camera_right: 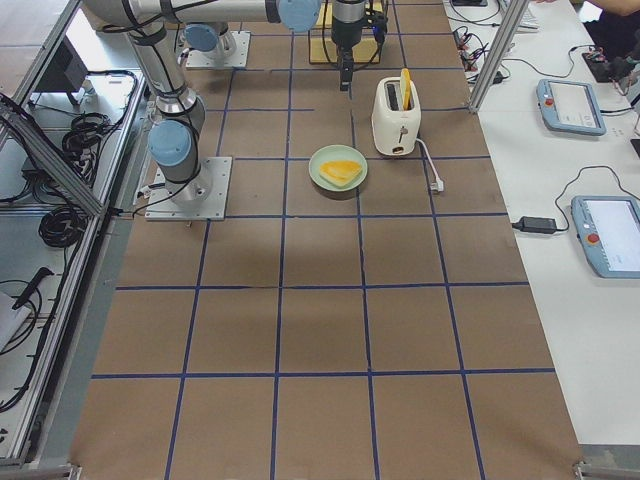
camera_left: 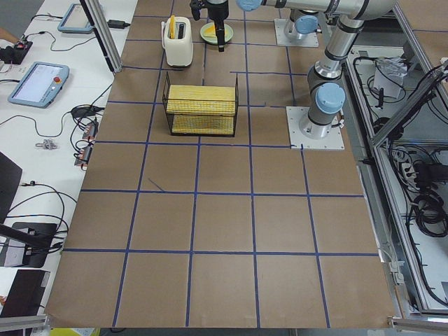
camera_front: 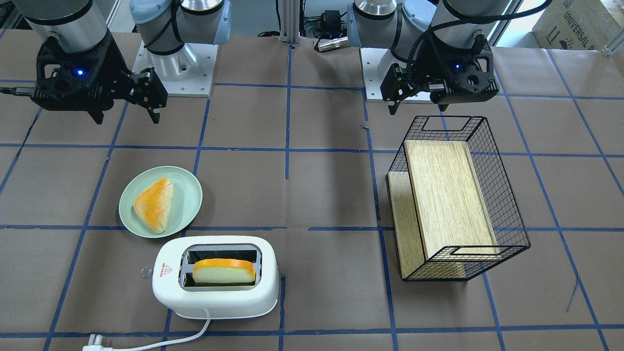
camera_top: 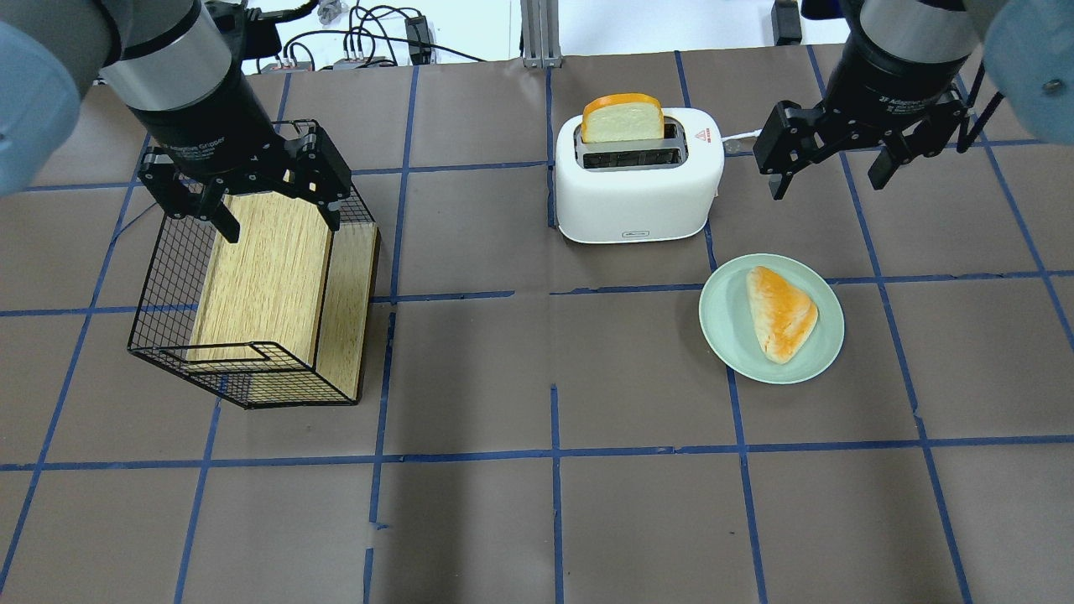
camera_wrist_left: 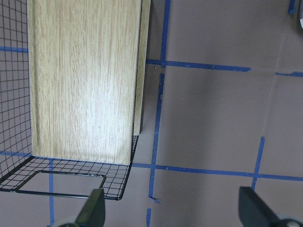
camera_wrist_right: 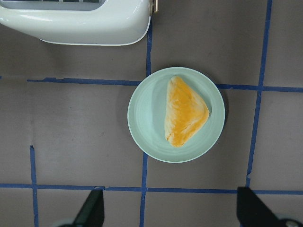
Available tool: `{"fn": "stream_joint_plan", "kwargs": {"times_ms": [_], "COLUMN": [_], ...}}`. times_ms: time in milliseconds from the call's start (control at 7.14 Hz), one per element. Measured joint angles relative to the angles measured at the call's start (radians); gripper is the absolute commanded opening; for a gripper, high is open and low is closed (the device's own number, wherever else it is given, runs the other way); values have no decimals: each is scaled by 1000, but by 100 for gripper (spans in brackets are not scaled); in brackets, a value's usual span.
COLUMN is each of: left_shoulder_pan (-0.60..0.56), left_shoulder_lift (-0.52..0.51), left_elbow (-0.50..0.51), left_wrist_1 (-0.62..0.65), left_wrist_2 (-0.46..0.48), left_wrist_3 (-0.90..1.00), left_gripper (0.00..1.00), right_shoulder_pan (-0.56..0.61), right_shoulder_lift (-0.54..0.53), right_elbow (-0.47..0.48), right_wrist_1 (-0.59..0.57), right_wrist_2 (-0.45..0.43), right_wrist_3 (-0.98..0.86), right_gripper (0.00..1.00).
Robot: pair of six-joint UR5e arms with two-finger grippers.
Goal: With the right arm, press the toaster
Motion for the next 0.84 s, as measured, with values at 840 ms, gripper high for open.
{"fn": "stream_joint_plan", "kwargs": {"times_ms": [840], "left_shoulder_pan": [0], "left_shoulder_lift": [0], "left_elbow": [0], "left_wrist_1": [0], "left_wrist_2": [0], "left_wrist_3": [0], "left_gripper": [100], "right_shoulder_pan": [-39], "right_shoulder_lift": [20], "right_elbow": [-7], "right_wrist_1": [-16], "right_wrist_2": [62], "right_wrist_3": [-36], "right_gripper": [66]}}
